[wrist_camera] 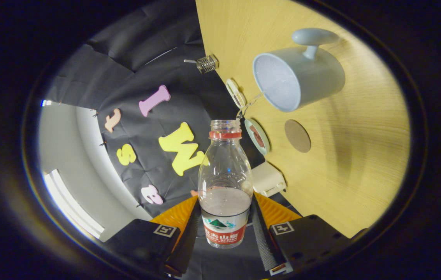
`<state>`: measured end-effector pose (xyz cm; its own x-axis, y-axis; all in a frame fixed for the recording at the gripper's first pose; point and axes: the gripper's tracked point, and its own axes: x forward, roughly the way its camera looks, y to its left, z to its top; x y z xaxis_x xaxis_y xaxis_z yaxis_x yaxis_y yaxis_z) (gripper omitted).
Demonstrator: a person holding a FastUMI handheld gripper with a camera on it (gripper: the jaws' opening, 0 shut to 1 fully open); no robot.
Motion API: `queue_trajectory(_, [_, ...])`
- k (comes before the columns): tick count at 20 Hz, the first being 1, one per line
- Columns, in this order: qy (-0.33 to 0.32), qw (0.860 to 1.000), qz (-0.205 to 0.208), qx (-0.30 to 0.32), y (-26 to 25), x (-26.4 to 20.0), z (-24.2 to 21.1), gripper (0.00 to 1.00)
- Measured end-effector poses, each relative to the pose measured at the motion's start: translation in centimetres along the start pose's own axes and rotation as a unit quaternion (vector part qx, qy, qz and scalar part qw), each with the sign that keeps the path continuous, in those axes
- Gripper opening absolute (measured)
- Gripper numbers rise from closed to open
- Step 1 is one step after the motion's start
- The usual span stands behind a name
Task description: Take the bottle from table, then pour the juice into the cup, finally place the bottle on the coaster
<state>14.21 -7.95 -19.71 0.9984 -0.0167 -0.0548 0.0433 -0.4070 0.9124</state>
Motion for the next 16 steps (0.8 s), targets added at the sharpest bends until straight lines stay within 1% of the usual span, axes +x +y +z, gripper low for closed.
queue_trajectory(6, [-0.002,1.0,0.002,0.015,0.6,0.3,-0.3,0.74])
queue_trajectory(11, [-0.013,0.999,0.006,0.048,1.5,0.5,0.1,0.73])
queue_trajectory(16, [-0.013,0.997,0.012,0.069,2.3,0.6,-0.4,0.73])
